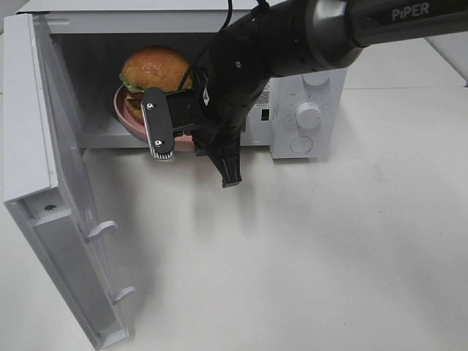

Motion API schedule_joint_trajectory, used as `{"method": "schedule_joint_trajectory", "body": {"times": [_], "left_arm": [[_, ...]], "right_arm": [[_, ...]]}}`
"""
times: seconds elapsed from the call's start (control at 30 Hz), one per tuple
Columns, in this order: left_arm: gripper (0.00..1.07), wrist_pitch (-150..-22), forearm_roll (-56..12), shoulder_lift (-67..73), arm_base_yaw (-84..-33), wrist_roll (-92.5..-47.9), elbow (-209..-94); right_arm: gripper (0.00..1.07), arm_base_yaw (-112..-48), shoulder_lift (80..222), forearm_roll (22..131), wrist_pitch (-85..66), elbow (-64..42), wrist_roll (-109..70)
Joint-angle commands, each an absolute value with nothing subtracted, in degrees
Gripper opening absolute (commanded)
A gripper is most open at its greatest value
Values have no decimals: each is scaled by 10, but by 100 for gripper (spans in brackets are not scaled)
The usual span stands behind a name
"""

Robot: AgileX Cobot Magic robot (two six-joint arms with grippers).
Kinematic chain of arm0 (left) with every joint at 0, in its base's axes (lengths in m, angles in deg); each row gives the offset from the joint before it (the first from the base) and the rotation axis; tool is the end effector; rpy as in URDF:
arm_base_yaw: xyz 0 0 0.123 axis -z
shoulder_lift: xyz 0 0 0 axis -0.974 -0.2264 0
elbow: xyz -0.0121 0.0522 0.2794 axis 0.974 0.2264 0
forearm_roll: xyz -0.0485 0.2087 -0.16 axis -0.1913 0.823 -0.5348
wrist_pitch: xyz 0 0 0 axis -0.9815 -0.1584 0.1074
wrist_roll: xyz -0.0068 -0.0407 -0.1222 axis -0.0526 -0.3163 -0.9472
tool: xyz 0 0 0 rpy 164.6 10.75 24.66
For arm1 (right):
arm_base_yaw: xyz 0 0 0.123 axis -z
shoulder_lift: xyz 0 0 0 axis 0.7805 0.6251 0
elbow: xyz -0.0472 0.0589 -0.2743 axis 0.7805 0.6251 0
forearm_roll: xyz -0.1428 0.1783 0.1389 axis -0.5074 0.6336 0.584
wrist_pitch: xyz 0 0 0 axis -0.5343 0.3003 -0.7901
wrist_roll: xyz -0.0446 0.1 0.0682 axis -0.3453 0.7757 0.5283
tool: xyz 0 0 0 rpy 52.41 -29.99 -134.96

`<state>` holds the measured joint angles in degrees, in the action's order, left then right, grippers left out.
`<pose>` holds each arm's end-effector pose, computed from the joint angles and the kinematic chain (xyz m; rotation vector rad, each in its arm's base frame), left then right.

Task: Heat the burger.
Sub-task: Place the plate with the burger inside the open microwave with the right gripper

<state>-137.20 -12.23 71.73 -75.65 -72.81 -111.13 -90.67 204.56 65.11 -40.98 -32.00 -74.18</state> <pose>0.0384 -0.0106 0.2722 0.0503 2.0375 -0.1034 0.3935 0.3069 0.1265 -2.0772 1.5215 -0.3257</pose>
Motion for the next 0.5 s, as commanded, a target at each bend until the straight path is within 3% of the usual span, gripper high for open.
{"method": "schedule_joint_trajectory", "body": {"times": [0.03,0.5], "left_arm": [[100,-1365,-127,725,-756,-727,-1110],[100,-1365,-127,725,-756,-727,-1110]], "right_arm": [[0,-902,2053,625,-421,-353,-706],[0,-902,2102,597,-449,-443,-677]]}}
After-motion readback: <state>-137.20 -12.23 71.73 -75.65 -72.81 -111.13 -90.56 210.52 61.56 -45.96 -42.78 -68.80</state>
